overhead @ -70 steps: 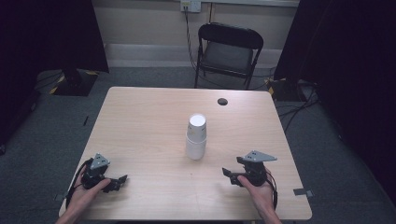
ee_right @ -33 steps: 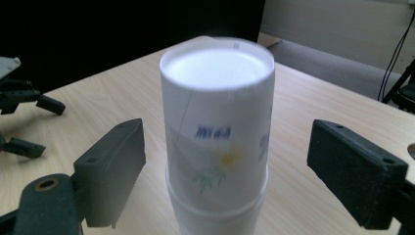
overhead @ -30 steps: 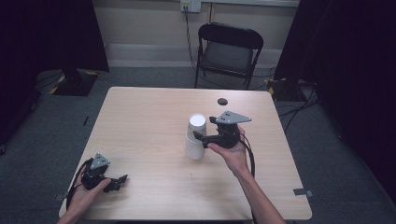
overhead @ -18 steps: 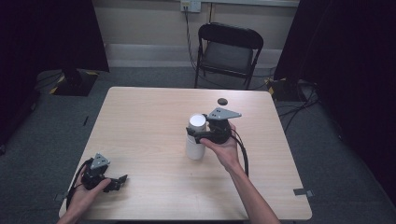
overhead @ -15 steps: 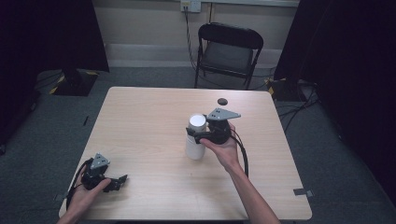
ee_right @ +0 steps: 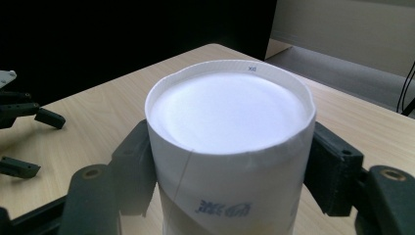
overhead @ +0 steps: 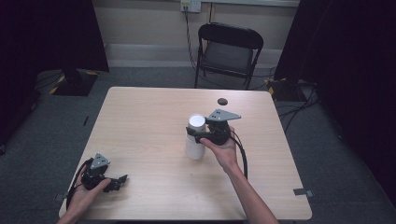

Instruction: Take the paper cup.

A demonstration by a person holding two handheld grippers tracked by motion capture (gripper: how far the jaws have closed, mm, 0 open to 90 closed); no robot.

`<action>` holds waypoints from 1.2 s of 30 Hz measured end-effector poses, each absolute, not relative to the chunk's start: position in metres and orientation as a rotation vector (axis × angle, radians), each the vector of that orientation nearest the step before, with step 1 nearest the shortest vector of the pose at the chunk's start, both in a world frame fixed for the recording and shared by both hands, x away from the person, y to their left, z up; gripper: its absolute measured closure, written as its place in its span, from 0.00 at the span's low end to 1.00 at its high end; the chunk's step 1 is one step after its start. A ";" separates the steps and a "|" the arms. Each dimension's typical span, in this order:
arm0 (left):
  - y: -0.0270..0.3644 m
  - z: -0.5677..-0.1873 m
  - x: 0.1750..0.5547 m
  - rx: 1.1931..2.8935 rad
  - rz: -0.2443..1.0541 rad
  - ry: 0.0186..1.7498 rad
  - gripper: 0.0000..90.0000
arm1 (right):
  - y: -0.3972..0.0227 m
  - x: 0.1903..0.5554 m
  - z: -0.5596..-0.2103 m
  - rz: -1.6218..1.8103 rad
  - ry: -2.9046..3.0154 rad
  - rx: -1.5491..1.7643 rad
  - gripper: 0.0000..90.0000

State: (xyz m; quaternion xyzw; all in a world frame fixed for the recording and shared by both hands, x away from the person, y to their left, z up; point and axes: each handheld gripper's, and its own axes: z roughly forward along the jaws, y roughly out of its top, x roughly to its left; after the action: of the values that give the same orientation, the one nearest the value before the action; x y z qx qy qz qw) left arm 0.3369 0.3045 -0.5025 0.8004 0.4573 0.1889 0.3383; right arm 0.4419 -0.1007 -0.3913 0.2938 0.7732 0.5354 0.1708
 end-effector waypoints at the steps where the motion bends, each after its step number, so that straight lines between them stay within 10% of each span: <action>1: 0.304 -0.502 0.337 2.085 0.492 1.191 0.00 | -0.101 0.442 -0.391 1.520 2.195 0.836 0.35; 36: 0.305 -0.502 0.337 2.086 0.491 1.191 0.00 | -0.103 0.444 -0.373 1.566 2.156 0.834 0.36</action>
State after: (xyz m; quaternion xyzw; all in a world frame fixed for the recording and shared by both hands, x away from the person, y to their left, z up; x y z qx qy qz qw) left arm 0.3369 0.3045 -0.5024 0.8006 0.4572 0.1887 0.3382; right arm 0.4443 -0.1032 -0.3729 0.2941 0.7604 0.5524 0.1738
